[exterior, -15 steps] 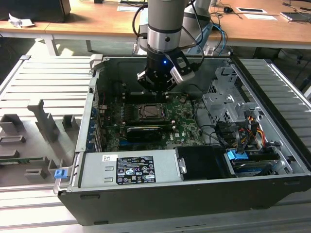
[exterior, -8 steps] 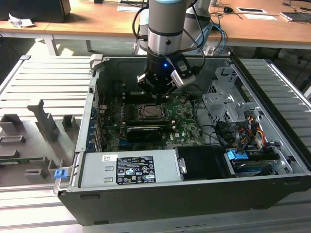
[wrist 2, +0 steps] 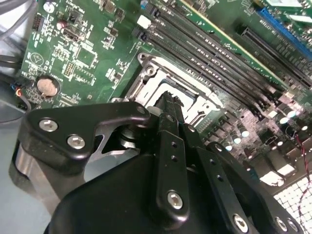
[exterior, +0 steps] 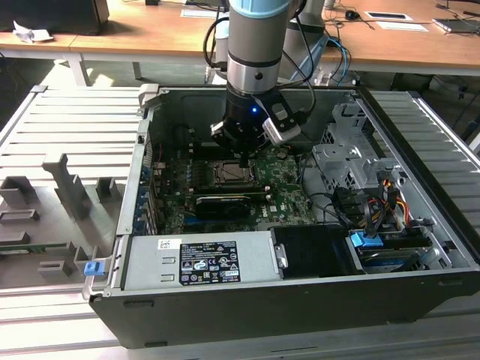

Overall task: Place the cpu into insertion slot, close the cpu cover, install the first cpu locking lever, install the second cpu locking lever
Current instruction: 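Install the second cpu locking lever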

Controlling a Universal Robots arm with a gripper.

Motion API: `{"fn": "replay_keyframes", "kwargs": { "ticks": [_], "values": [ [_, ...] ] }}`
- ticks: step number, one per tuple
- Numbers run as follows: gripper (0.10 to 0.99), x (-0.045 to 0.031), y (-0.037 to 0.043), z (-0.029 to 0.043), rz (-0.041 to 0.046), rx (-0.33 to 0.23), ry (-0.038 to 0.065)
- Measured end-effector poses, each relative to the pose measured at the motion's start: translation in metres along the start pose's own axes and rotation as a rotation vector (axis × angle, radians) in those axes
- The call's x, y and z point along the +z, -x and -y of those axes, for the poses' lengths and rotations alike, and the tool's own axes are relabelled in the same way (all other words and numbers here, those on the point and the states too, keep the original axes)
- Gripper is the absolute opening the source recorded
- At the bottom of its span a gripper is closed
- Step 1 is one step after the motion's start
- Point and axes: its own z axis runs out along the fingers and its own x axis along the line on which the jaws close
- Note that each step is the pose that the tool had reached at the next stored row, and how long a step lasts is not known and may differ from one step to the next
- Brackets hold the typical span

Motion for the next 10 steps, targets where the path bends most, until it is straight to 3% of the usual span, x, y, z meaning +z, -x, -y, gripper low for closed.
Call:
{"fn": "replay_keyframes", "kwargs": {
  "ticks": [3, 4, 6, 8, 10],
  "values": [
    [0.106, 0.0005, -0.0011, 0.0080, 0.0003, 0.000, 0.003],
    [0.106, 0.0009, -0.0013, 0.0115, 0.0018, 0.001, 0.033],
    [0.106, 0.0012, -0.0014, 0.0134, 0.0035, 0.001, 0.062],
    [0.106, 0.0018, -0.0017, 0.0175, 0.0041, 0.000, 0.075],
    [0.106, 0.0027, -0.0022, 0.0241, 0.0041, -0.002, 0.078]
  ]
}}
